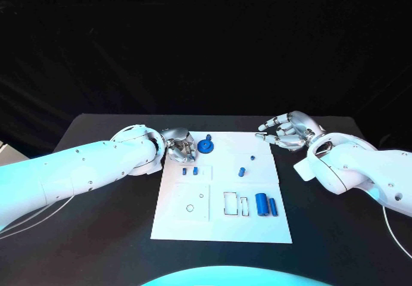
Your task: Assemble the parts on the task board
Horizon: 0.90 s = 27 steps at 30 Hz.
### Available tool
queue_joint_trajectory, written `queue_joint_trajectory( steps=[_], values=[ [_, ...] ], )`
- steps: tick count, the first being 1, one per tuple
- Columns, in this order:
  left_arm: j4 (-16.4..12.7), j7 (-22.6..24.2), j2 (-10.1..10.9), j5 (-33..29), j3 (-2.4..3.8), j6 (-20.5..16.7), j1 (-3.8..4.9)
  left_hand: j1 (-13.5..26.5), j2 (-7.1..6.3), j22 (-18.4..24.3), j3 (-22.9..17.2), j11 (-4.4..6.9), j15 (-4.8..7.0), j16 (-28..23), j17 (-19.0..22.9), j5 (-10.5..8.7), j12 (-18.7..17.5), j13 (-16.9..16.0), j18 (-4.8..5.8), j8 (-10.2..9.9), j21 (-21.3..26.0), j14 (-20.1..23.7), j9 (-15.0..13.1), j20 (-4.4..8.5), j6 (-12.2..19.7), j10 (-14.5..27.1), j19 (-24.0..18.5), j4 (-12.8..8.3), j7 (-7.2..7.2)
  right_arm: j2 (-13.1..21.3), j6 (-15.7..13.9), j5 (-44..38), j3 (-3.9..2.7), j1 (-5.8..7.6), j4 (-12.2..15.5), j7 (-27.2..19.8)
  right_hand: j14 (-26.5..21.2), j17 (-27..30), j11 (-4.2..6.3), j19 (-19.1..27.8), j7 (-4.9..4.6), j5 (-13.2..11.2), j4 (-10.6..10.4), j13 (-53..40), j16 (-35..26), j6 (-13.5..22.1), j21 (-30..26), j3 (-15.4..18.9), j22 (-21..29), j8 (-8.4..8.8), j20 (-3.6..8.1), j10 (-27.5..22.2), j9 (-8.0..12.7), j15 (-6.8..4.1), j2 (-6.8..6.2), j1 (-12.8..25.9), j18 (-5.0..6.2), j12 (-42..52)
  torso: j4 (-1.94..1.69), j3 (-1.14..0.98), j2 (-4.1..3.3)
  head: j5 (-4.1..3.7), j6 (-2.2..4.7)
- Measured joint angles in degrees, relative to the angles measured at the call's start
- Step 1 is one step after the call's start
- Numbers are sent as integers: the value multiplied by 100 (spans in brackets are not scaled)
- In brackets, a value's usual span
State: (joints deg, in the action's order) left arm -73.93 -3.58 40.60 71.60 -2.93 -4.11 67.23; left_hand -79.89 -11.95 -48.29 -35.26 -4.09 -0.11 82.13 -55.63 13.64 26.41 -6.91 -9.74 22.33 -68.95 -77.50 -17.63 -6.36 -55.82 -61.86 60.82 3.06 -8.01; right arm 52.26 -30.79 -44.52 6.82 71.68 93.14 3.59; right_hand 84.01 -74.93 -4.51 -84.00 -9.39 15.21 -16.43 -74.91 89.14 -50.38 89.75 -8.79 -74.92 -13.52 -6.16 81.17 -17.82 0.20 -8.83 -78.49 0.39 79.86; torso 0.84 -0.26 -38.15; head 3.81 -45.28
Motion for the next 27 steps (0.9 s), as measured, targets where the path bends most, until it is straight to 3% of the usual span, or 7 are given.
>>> queue_joint_trajectory(
  steps=[21, 27],
  values=[
    [22, -10, -4, -66, -4, 16, -31, 24, -23, 59, 0, -2, 0, 0, 59, -3, -75, -12, 1, -114, 0, 0, 46, -21, 105, 1, -22, 2, -16, 10, 0, 0, 0, 0, 1, 0, 0, 1, 0, 0, 0, 0, 0, 0, 0, 0, 0, 0, 1, 0, 0, 0, 0, 0, 0, 0, 0, 0, 4, -3, 3, 3, 18],
    [8, -19, 8, -77, -12, 15, -49, 98, -97, 84, -1, -23, -22, 0, 62, 34, -152, -58, 1, -339, 25, 22, 91, -20, 297, -20, -64, -31, -49, 9, 0, 0, 0, -1, 0, 0, 0, 1, 0, 0, 0, 0, 0, 0, 0, 0, 0, 0, 1, 0, 0, 0, 0, 0, 0, 0, 0, 0, 4, -1, 3, 2, 23]
  ],
)
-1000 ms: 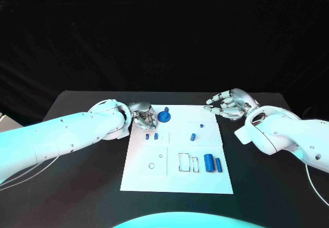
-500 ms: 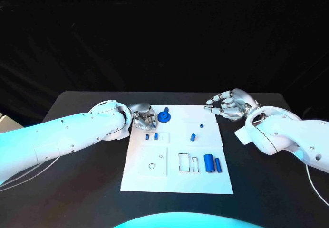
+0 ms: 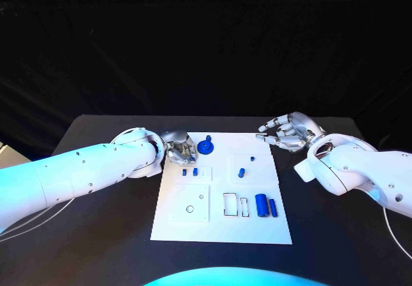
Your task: Assemble the parts on the task board
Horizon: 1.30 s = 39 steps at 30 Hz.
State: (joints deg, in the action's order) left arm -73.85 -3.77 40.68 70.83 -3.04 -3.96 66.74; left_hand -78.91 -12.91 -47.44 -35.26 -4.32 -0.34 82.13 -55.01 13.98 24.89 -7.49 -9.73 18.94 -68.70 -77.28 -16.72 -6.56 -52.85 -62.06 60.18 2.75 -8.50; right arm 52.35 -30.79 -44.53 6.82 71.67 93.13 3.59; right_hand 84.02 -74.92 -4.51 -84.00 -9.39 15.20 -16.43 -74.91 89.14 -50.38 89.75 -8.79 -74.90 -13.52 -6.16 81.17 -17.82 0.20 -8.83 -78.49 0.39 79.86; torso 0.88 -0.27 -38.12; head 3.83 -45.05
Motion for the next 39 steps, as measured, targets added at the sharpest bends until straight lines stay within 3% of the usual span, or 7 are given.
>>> queue_joint_trajectory(
  steps=[19, 27, 35, 37, 39],
  values=[
    [-52, -19, 49, -20, -7, -53, -31, 45, -45, 15, -15, 22, 0, 0, 14, 0, -49, -71, 0, -228, 0, 0, 33, 21, 248, -63, -20, -15, -19, 1, 0, 0, 0, -4, -3, -2, 0, 1, 0, 0, 0, 0, 0, 0, 0, 0, 0, 0, -4, -22, 0, 0, 6, 0, 0, 0, 0, 0, 0, 2, -5, 6, 5],
    [-65, -21, 68, -35, -6, -100, -36, 105, -105, 16, -15, 42, 0, 0, 14, 0, -115, -159, -1, -500, 22, 0, 83, 20, 674, -83, -20, -15, 58, 1, -2, 0, 0, -6, -8, -2, 0, 1, 13, 0, 0, 0, 0, 0, -12, 0, 0, 0, -3, -22, 0, -13, 6, 0, 0, 0, 0, -52, -1, 3, -5, -2, 8],
    [-42, -30, 112, -54, -6, -115, -37, 105, -105, 59, 34, 42, 22, 0, 23, 0, -177, -209, -1, -654, 46, 21, 138, 41, 933, -83, -41, -31, 113, 8, 5, -13, 0, -6, -40, 7, -2, 2, 10, 0, 1, -57, 0, -4, -91, 2, 0, 0, -3, -22, 0, -382, 23, 0, 0, 0, 0, -467, -1, 3, -4, -7, 13],
    [-28, -33, 136, -58, -5, -115, -37, 105, -105, 68, 51, 42, 22, 0, 31, 0, -178, -214, -1, -677, 46, 21, 144, 41, 933, -83, -41, -48, 113, 10, 12, -31, 0, -6, -59, 12, 1, 0, 2, 0, 12, -91, -4, 236, -180, 13, -6, -4, -3, -22, 0, -723, 31, -1, -15, -15, 0, -899, 1, 3, -4, -10, 15],
    [-14, -34, 168, -63, -3, -112, -37, 105, -105, 124, 74, 42, 21, 0, 77, 0, -189, -215, 0, -677, 98, 35, 144, 51, 964, -83, -111, -41, 144, 12, 26, -74, 0, -6, -87, 17, 0, -3, -21, 0, 32, -125, -10, 1157, -321, 48, -231, -76, -2, -22, 0, -1379, 31, 0, -77, -81, 0, -1963, 3, 3, -3, -10, 15]
  ],
)
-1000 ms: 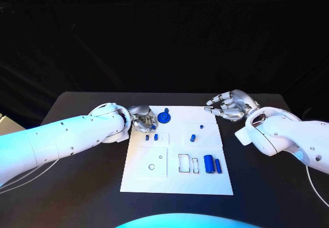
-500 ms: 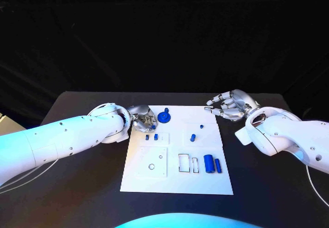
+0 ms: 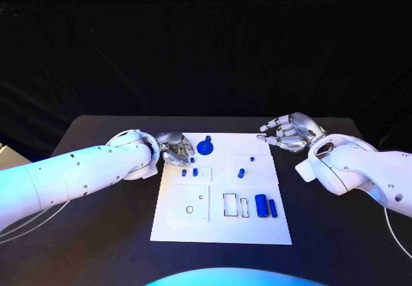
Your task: Assemble the parts on the task board
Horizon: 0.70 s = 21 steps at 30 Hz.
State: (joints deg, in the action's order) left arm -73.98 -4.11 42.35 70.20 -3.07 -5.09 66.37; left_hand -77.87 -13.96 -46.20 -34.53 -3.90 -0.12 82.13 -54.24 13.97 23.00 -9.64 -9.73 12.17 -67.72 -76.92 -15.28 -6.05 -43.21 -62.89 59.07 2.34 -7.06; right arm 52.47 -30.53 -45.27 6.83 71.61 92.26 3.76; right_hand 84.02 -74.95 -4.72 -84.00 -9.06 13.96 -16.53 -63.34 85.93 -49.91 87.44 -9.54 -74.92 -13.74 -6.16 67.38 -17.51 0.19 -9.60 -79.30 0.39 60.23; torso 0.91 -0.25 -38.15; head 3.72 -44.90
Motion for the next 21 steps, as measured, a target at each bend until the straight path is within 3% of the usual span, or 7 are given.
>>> queue_joint_trajectory(
  steps=[1, 2, 4, 11, 13, 16, 21],
  values=[
    [6, 0, 16, -3, 3, 3, 0, 0, 0, 23, 16, 0, -3, 0, 26, 0, -23, -6, 0, 0, 11, 30, 0, -8, 0, 3, -10, -12, 0, 1, 8, -27, 0, 0, -15, 2, 0, 0, -26, 0, -2, -12, 0, 563, -103, 9, -178, -32, 0, -17, 0, -336, 0, 0, 0, -62, 8, -636, 0, 0, 1, 0, 0],
    [14, 0, 34, -5, 7, 6, 0, 0, 0, 47, 15, -12, -24, -19, 51, 0, -37, -17, 0, 0, 20, 51, 0, -11, -21, 41, -19, -12, -21, 1, 18, -60, 0, 0, -31, 5, 0, 7, -47, 0, -2, -20, -5, 1029, -246, 10, -404, -73, 0, -39, 0, -583, 5, 0, -12, -133, 91, -1176, 0, -1, 2, -1, -1],
    [31, 1, 81, -17, 25, 12, 0, 0, 0, 143, 15, -63, -54, -49, 172, 0, -79, -27, -1, 53, 101, 145, -10, -32, -114, 150, -136, -12, -99, -1, 49, -170, 0, 0, -72, 11, 0, 122, -62, 0, -2, -32, -4, 1767, -436, 11, -742, -247, 0, -45, 0, -826, 7, 0, -64, -336, 133, -2030, -1, 0, 3, -4, -2],
    [71, 73, 257, -164, 140, -18, 0, -128, 81, 314, -101, -122, -103, -160, 512, 0, -87, -80, 0, 305, 179, 338, -85, -78, -506, 249, -294, -128, -224, -58, 241, -838, 0, -1, -231, 51, 0, 238, 16, 0, -18, -20, 40, 3623, -522, -148, -1016, -1105, 1, -68, 0, -673, 37, 0, -423, -827, 134, -3926, -1, 0, 7, -27, 14],
    [73, 176, 331, -312, 182, -66, 2, -359, 148, 514, -224, -153, -126, -275, 782, 0, -25, -127, 0, 418, 258, 506, -119, -82, -699, 280, -499, -272, -263, -98, 349, -1199, 1, -1, -289, 79, 0, 207, 12, 0, 7, -20, 63, 3953, -522, -226, -1016, -1301, 1, -68, 0, -575, 39, 0, -476, -880, 133, -4236, -1, -1, 6, -44, 26],
    [27, 419, 449, -679, 242, -178, 8, -470, 212, 485, -242, -200, -143, -544, 1359, 0, 259, -286, 0, 571, 191, 881, -168, -101, -920, 303, -723, -479, -278, -180, 530, -1811, 13, 0, -384, 143, 0, 179, 11, 0, 65, -53, 80, 4248, -522, -290, -1016, -1454, 1, -68, 0, -574, 39, 0, -513, -868, 134, -4521, -2, -2, 1, -98, 42],
    [-151, 984, 637, -1760, 286, -345, 17, -407, 274, 458, -209, -226, -163, -1066, 2330, 0, 501, -415, 0, 612, 182, 1419, -193, -112, -901, 581, -933, -568, -310, -355, 807, -2847, 48, -9, -538, 318, 0, 139, 11, -1, 109, -104, 82, 4572, -489, -338, -987, -1530, 1, -68, 64, -533, 32, 0, -631, -750, 133, -4803, -2, -2, -5, -179, 65]
  ],
)
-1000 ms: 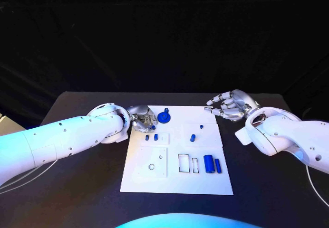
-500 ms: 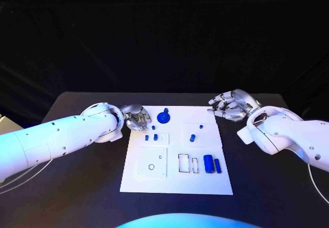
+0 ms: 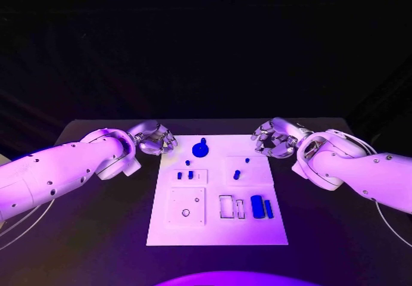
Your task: Assemble the parts on the task board
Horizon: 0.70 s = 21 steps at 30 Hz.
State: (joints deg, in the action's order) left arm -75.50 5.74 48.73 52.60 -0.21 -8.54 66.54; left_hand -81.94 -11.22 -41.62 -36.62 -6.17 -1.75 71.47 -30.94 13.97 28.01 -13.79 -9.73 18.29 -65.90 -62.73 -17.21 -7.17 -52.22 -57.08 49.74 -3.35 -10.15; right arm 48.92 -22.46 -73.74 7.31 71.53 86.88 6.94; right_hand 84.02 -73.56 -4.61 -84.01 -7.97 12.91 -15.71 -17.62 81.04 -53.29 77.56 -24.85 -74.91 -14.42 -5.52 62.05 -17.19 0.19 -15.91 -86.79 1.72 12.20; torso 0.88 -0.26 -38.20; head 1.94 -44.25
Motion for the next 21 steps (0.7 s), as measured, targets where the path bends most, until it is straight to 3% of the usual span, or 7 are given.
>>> queue_joint_trajectory(
  steps=[2, 7, 12, 21],
  values=[
    [-70, 258, 56, -519, 7, -10, 1, -53, 52, 9, -39, -31, -12, -206, 279, 0, 36, -8, 0, 0, 7, 151, 0, -9, 40, 89, -50, -71, -40, -60, 92, -409, 5, -26, -45, 99, 0, 36, -16, 0, -4, -37, 0, 99, 1, -14, 85, 0, 0, 0, 0, 41, 0, 0, -39, 39, 0, -79, -4, 0, -2, -27, 8],
    [-258, 797, 160, -1611, 15, 31, 3, 44, 121, 57, 30, -39, -41, -387, 398, 0, 84, -8, 0, 0, 112, 183, -9, -41, 60, 159, -123, -65, -60, -192, 260, -1127, 20, -101, -122, 308, 0, 126, -31, 0, -18, -37, 0, 211, -33, -42, 131, 0, 0, 0, 0, 71, -6, 0, -39, 39, 0, -158, -11, 6, -3, -76, -3],
    [-455, 1198, 241, -2602, 17, 122, 3, 167, 119, 135, 162, -49, -41, -425, 423, 0, 111, -8, 0, 0, 206, 183, -17, -56, 102, 212, -137, -13, -59, -331, 393, -1601, 25, -169, -171, 465, 0, 155, 42, 0, 12, -37, 0, 320, -33, -73, 199, 0, 1, 0, 0, 145, -12, 0, -64, 64, 0, -268, -11, 9, -2, -91, -19],
    [-764, 1504, 429, -3509, 18, 257, 2, 167, 118, 178, 191, -90, -72, -498, 444, 46, 144, 16, 0, 0, 246, 214, -24, -61, 226, 292, -143, -61, -99, -526, 569, -2033, 37, -241, -281, 715, 0, 206, 81, 0, 31, -37, -18, 459, -55, -107, 232, 18, -4, 0, -1, 184, -18, 0, -58, 140, 0, -390, -1, 11, -2, -113, -27]
  ],
)
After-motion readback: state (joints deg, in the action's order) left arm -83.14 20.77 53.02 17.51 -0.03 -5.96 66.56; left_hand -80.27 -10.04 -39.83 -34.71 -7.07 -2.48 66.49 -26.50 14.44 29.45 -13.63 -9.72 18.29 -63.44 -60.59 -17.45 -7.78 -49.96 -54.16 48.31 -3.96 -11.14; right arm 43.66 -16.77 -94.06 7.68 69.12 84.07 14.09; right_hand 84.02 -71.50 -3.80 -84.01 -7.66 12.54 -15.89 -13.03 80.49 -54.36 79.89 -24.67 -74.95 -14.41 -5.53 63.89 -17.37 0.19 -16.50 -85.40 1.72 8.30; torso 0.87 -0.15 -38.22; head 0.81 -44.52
